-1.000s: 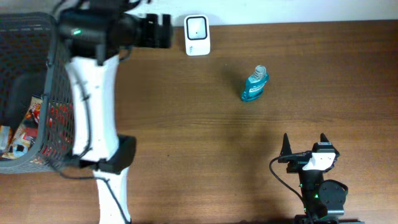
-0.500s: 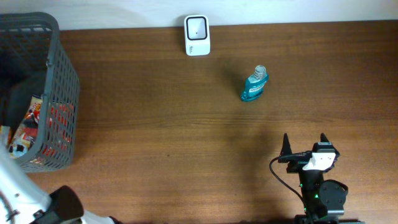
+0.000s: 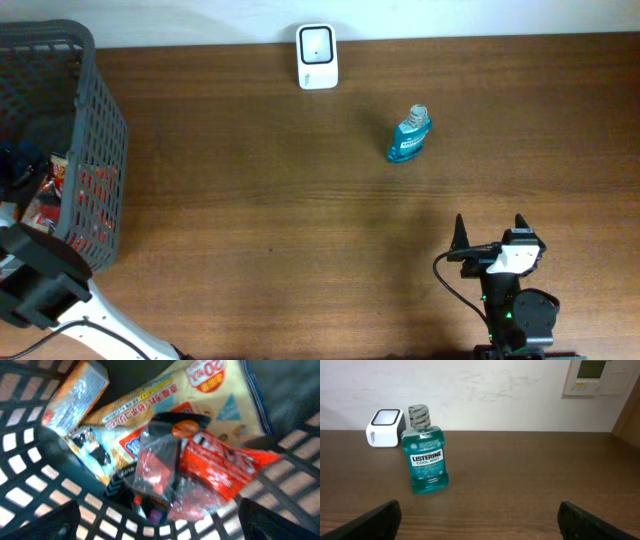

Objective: Scan the item barcode
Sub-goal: 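Grasp a small red snack pack in the basket and place it on table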

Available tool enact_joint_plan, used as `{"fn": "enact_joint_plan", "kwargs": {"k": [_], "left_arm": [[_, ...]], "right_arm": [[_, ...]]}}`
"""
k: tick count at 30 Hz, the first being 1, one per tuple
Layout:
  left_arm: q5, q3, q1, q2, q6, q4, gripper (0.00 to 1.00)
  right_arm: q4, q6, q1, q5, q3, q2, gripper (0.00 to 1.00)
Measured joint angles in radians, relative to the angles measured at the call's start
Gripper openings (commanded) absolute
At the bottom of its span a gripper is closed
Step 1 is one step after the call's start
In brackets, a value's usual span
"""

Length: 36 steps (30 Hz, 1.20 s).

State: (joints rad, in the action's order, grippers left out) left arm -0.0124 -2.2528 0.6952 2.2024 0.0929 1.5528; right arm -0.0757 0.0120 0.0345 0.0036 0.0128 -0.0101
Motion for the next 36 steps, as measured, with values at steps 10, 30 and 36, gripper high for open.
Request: {"fn": "enact_joint_plan", "kwargs": {"k": [10,30,36], "left_arm": [[0.074,0.373,-0.024,0.007,-0.075,-0.363,0.0],[0.734,-0.868,-0.3,-0.157,0.092,0.134,0.0],[0.362,-0.436,-0.88,-0.15,0.133,-0.066,0.0]], "right_arm": [[0.0,0.0,0.0,0.0,0.0,0.0,0.99],[0.0,0.0,0.0,0.0,0.0,0.0,0.99],[0.0,0.0,0.0,0.0,0.0,0.0,0.98]]}}
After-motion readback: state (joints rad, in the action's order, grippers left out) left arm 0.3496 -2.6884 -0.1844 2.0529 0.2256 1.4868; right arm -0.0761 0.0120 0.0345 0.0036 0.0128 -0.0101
